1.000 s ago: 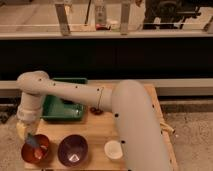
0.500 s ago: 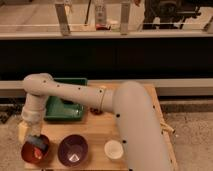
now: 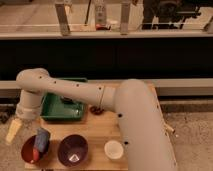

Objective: Place sponge in red bowl

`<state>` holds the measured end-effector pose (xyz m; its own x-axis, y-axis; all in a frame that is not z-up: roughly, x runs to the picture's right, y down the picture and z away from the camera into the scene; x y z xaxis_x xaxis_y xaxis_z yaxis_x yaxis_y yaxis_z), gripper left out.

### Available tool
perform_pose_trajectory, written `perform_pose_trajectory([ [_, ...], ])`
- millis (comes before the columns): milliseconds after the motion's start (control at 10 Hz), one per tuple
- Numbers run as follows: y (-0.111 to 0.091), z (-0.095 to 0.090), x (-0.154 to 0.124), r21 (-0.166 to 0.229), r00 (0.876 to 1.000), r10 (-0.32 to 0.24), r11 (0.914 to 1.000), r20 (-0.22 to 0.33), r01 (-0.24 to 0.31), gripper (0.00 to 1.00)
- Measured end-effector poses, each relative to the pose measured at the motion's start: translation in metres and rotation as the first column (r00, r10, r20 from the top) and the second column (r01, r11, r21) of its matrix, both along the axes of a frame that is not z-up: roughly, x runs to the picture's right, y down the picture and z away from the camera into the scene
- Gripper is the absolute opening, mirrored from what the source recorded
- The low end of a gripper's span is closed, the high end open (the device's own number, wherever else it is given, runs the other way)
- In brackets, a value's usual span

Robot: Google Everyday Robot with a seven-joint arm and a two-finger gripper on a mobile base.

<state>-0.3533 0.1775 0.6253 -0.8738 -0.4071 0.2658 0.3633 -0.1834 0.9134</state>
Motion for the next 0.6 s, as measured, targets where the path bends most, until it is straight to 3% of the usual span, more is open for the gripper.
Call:
perform_pose_trajectory([
  [600, -0.0001, -0.0014, -0.0014, 0.008, 1.0, -0.001, 1.0, 0.006, 0.001, 0.8],
])
